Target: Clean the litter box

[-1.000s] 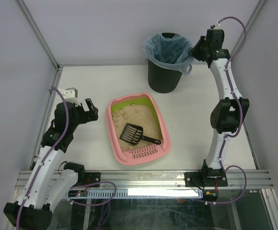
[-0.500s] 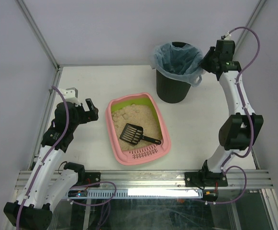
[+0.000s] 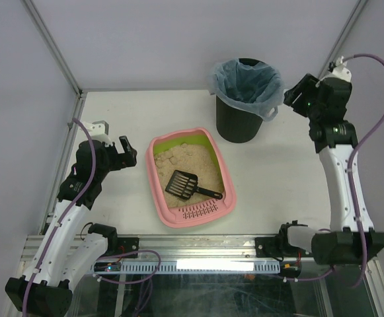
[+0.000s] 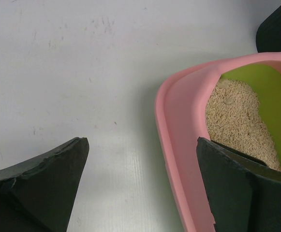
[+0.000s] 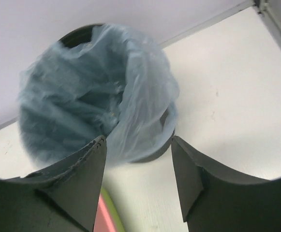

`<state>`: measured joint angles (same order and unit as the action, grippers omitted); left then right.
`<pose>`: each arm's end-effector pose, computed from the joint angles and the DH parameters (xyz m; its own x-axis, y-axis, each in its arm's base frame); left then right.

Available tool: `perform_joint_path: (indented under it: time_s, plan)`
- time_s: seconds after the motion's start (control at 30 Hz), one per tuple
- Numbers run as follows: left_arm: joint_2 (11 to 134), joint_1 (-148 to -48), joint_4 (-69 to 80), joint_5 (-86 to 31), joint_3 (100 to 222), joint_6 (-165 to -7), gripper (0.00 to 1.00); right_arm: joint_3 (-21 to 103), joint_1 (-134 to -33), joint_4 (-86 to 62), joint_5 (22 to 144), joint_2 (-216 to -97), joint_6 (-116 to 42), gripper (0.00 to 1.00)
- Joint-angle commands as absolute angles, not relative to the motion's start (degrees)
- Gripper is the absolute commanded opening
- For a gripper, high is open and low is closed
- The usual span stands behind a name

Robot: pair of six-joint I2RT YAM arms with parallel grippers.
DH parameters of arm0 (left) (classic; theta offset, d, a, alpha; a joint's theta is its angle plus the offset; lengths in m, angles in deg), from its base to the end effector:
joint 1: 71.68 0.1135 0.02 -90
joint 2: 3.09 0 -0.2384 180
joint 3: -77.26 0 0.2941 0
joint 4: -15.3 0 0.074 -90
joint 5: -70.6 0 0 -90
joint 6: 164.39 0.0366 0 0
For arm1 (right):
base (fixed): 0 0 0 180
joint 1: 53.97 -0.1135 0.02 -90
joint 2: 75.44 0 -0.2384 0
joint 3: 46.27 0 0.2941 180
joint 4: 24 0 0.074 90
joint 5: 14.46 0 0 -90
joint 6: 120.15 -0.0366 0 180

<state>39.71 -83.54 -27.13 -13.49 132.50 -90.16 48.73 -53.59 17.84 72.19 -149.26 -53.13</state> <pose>0.2238 -0.0431 0.2836 -0.5026 -0.1707 -0.8475 -0.0202 0.9824 -0.1859 0.3312 -0.0043 0.4097 -0.3009 0.3917 -0.8695 0.1942 0.9178 0.3463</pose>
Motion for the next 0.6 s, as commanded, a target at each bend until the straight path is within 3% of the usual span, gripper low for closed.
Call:
perform_joint_path:
  time_s: [0.0, 0.3, 0.57]
  plan:
    - [39.6, -82.6, -25.0, -15.2, 134.1, -88.9, 0.99, 40.0, -59.1, 13.5, 79.1, -137.6, -48.5, 0.59]
    - [40.2, -82.6, -24.8, -16.2, 134.2, -88.6, 0.99, 26.0, -93.5, 19.3, 82.3, -131.1, -43.6, 0.56]
    - [40.0, -82.6, -24.7, -17.2, 134.2, -88.7, 0.99, 17.1, -104.5, 15.8, 86.5, -139.4, -43.4, 0.56]
